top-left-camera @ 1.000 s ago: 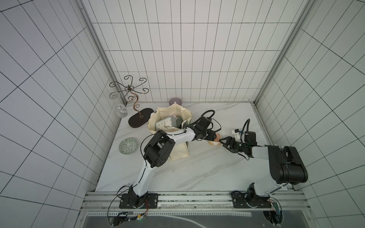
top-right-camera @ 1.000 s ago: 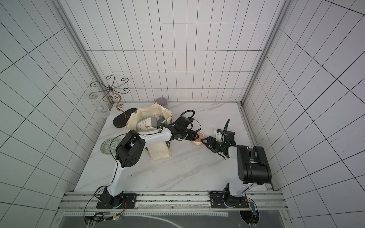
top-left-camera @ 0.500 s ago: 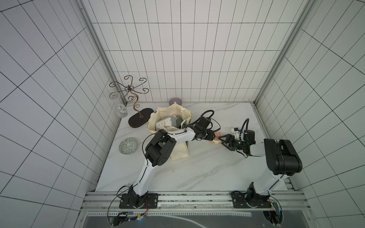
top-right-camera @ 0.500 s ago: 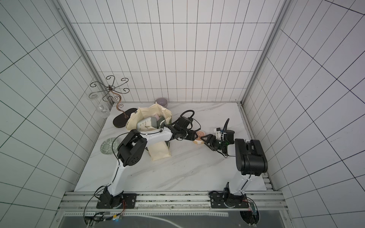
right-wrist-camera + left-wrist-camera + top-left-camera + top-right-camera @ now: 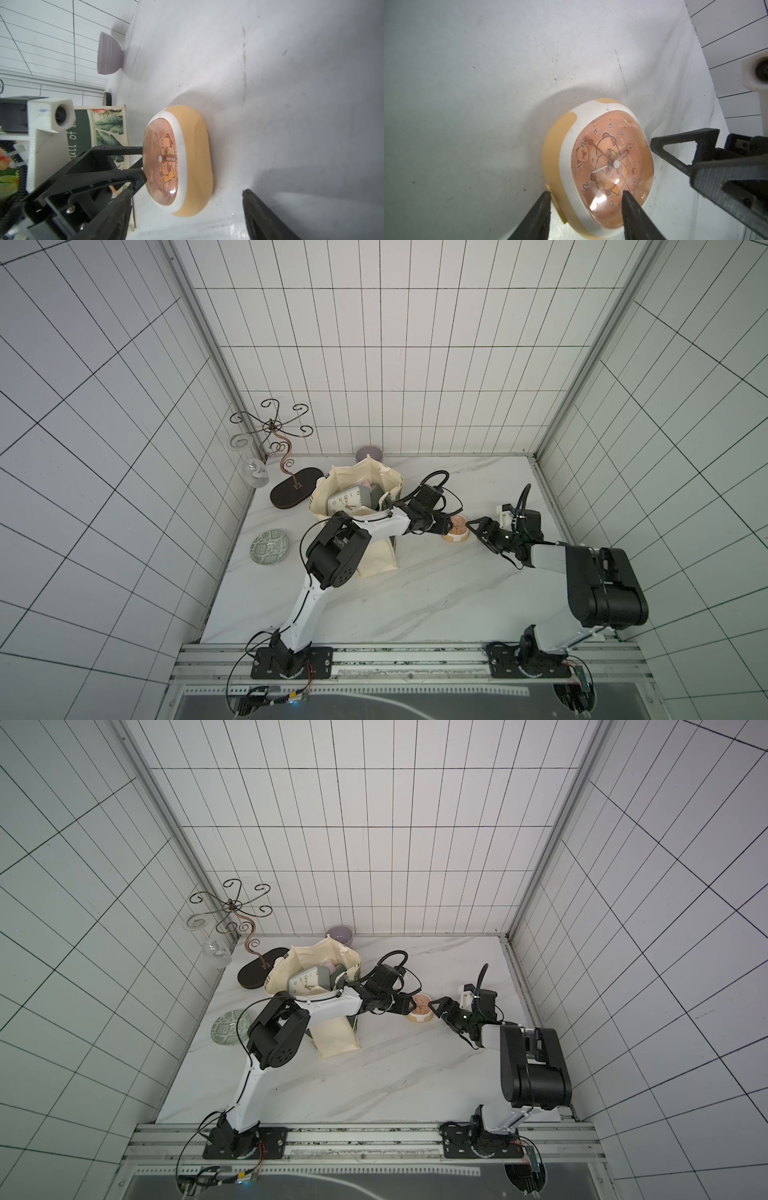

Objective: Put the alarm clock into the canvas bag
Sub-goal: Pick up the alarm from the center of the board.

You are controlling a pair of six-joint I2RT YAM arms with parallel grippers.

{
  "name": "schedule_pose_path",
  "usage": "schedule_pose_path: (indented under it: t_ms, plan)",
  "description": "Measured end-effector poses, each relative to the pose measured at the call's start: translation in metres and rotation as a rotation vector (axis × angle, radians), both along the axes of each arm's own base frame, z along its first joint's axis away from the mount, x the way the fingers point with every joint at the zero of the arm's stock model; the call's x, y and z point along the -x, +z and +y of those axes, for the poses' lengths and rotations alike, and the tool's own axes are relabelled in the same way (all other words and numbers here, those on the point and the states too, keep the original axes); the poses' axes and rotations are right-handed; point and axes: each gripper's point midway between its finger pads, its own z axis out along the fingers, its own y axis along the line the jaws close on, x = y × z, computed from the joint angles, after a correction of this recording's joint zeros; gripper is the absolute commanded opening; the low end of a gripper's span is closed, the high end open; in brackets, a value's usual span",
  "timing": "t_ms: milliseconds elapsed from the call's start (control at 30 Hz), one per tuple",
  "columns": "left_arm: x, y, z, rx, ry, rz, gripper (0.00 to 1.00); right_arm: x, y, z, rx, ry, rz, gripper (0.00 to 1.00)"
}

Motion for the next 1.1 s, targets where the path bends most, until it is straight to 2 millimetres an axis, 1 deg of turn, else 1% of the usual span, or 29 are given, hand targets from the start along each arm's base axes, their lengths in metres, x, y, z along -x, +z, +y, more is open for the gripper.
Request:
schedule_pose_path:
  t_ms: [33,133,233,400,567,767,933,1100]
  plan:
    - [0.000,0.000,0.000,0.001,0.000,0.000,0.54,-0.002,-0.003,0.001,-0.001,0.008,0.009,0.71]
    - [0.000,0.000,0.000,0.004,-0.002,0.000,0.54,-0.009,-0.009,0.005,-0.016,0.040,0.026,0.66]
    - [-0.001,0.000,-0.001,0.006,-0.002,-0.001,0.52,-0.014,-0.010,0.009,-0.041,0.068,0.026,0.66]
    - [-0.001,0.000,-0.004,0.024,-0.007,0.003,0.48,-0.017,-0.009,0.017,-0.108,0.104,0.015,0.66]
    - [-0.004,0.000,-0.004,0.034,-0.003,0.001,0.46,-0.026,-0.007,0.020,-0.195,0.102,0.000,0.67]
    - [-0.010,0.001,-0.002,0.038,0.006,-0.003,0.42,-0.033,-0.003,0.021,-0.291,0.066,0.003,0.66]
    - [-0.014,0.004,-0.001,0.044,0.013,-0.013,0.41,-0.032,0.005,0.022,-0.345,0.050,-0.007,0.60]
    - [-0.018,0.009,-0.002,0.051,0.018,-0.025,0.40,-0.030,0.019,0.023,-0.363,0.051,-0.029,0.59]
